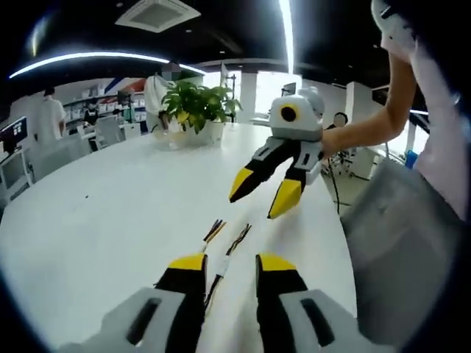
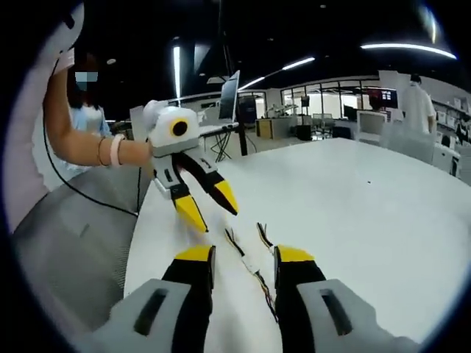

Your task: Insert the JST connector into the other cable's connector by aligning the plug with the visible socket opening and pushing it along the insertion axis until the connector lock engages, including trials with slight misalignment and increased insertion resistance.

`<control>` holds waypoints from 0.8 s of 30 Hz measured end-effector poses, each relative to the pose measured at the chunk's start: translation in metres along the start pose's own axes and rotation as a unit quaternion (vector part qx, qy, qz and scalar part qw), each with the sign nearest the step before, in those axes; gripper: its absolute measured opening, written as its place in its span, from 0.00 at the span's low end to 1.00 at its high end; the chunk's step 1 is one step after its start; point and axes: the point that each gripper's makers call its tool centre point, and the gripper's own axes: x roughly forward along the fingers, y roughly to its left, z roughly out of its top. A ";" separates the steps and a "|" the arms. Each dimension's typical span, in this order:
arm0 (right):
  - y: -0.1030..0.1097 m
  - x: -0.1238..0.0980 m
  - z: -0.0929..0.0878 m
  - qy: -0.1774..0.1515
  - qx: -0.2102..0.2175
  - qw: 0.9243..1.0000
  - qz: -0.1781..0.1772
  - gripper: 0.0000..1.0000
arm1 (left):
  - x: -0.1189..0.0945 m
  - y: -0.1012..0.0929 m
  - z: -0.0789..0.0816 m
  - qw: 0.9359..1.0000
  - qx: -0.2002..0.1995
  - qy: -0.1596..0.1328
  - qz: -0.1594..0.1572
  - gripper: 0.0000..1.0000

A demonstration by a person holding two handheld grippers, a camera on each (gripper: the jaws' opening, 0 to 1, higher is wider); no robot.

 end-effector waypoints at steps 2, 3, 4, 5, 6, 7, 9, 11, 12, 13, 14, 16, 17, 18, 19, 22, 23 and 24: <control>0.002 -0.005 0.002 -0.003 0.003 1.000 -0.011 0.33 | -0.005 -0.006 0.004 1.000 -0.003 -0.005 0.001 0.20; 0.003 -0.008 0.004 -0.006 0.008 1.000 -0.017 0.34 | -0.007 -0.008 0.005 1.000 -0.002 -0.006 0.004 0.21; 0.004 -0.010 0.006 -0.012 0.012 1.000 -0.023 0.35 | -0.008 -0.009 0.005 1.000 -0.001 -0.006 0.006 0.22; 0.006 -0.014 0.009 -0.018 0.016 0.999 -0.028 0.36 | -0.010 -0.012 0.007 1.000 0.001 -0.007 0.008 0.22; 0.008 -0.016 0.010 -0.020 0.017 0.999 -0.032 0.36 | -0.012 -0.013 0.008 1.000 0.001 -0.008 0.010 0.23; 0.010 -0.020 0.012 -0.022 0.019 0.999 -0.040 0.37 | -0.014 -0.015 0.009 1.000 0.000 -0.008 0.012 0.23; 0.007 -0.028 0.010 -0.009 0.027 0.997 -0.070 0.41 | -0.020 -0.016 0.009 1.000 -0.004 -0.007 0.021 0.27; 0.003 -0.036 0.009 -0.005 0.056 0.994 -0.098 0.49 | -0.027 -0.014 0.010 0.999 -0.005 -0.009 0.046 0.34; 0.003 -0.038 0.009 -0.006 0.058 0.993 -0.102 0.52 | -0.029 -0.015 0.010 0.999 -0.011 -0.008 0.051 0.39; 0.003 -0.043 0.012 -0.012 0.054 0.993 -0.108 0.53 | -0.032 -0.018 0.011 0.998 -0.016 -0.011 0.054 0.41; 0.003 -0.045 0.013 -0.015 0.055 0.992 -0.112 0.54 | -0.034 -0.019 0.012 0.998 -0.017 -0.014 0.056 0.41; 0.005 -0.052 0.016 -0.021 0.065 0.991 -0.118 0.56 | -0.040 -0.024 0.016 0.998 -0.019 -0.023 0.061 0.40; 0.006 -0.054 0.017 -0.021 0.063 0.991 -0.120 0.56 | -0.041 -0.024 0.017 0.997 -0.022 -0.026 0.064 0.41; 0.007 -0.056 0.017 -0.020 0.060 0.990 -0.124 0.57 | -0.042 -0.022 0.014 0.997 -0.024 -0.026 0.069 0.43; 0.008 -0.060 0.018 -0.019 0.061 0.989 -0.130 0.58 | -0.044 -0.019 0.011 0.996 -0.024 -0.028 0.079 0.44; 0.010 -0.065 0.017 -0.016 0.071 0.987 -0.140 0.62 | -0.052 -0.018 0.010 0.994 -0.034 -0.030 0.100 0.54; 0.011 -0.068 0.016 -0.014 0.079 0.986 -0.145 0.65 | -0.054 -0.020 0.011 0.994 -0.034 -0.032 0.100 0.57; 0.012 -0.069 0.015 -0.013 0.084 0.985 -0.149 0.68 | -0.056 -0.022 0.012 0.994 -0.034 -0.035 0.100 0.62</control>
